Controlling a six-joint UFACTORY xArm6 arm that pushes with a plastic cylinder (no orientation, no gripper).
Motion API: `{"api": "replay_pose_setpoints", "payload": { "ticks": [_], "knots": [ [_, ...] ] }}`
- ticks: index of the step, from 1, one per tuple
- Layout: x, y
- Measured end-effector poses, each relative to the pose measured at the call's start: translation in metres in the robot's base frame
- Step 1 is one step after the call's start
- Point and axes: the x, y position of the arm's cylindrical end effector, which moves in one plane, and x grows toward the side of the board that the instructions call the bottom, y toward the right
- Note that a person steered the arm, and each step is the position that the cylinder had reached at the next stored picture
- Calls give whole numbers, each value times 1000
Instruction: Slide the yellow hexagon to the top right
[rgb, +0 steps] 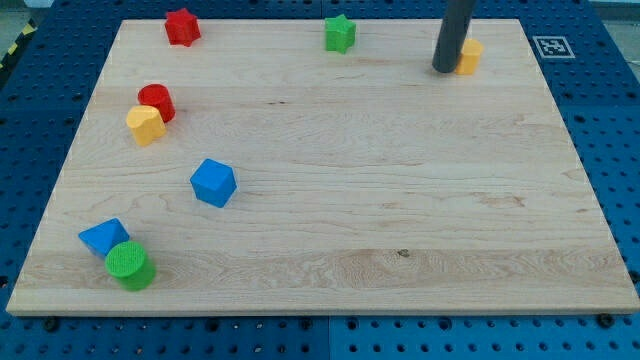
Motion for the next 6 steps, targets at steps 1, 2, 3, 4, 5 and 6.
{"api": "replay_pose_setpoints", "payload": {
  "ticks": [1, 2, 3, 4, 5, 6],
  "knots": [
    [0, 27],
    [1, 48],
    [18, 53],
    [30, 65],
    [24, 67],
    [4, 67]
  ]
}}
